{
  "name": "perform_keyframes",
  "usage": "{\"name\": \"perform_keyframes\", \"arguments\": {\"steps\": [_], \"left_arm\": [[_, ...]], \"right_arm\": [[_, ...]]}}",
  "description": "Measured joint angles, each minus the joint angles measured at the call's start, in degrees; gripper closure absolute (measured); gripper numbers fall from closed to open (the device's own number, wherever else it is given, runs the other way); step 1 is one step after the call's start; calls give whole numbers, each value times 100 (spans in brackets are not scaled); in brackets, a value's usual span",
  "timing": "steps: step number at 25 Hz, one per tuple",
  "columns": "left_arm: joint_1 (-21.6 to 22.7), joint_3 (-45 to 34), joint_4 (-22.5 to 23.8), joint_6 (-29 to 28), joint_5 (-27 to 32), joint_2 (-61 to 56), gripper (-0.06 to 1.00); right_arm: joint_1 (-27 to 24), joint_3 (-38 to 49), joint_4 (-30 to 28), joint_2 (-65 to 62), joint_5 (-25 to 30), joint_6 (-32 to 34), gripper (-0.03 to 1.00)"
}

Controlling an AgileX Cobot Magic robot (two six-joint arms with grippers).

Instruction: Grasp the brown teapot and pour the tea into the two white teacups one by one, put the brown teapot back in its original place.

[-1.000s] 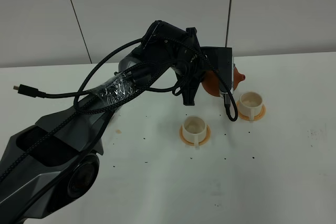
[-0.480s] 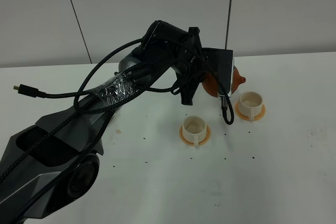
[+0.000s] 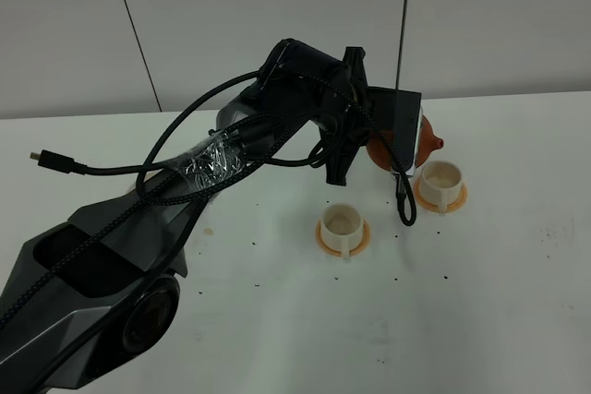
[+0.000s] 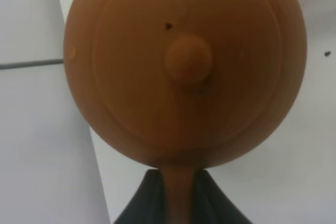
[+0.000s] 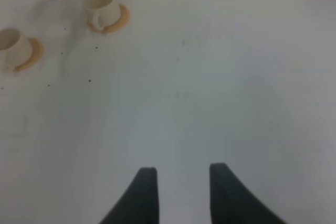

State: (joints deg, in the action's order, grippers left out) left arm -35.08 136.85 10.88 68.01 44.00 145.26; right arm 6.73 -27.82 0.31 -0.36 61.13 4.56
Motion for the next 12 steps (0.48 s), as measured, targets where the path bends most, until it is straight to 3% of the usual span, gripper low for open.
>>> {"name": "perform_keyframes", "arguments": {"steps": [5, 12], "left_arm": [[0, 0, 50, 22, -5, 0, 77], [-92, 0, 493, 22, -89, 0, 77]], "right_arm": [[0, 0, 0, 0, 0, 0, 73], [0, 0, 0, 0, 0, 0, 73]]}}
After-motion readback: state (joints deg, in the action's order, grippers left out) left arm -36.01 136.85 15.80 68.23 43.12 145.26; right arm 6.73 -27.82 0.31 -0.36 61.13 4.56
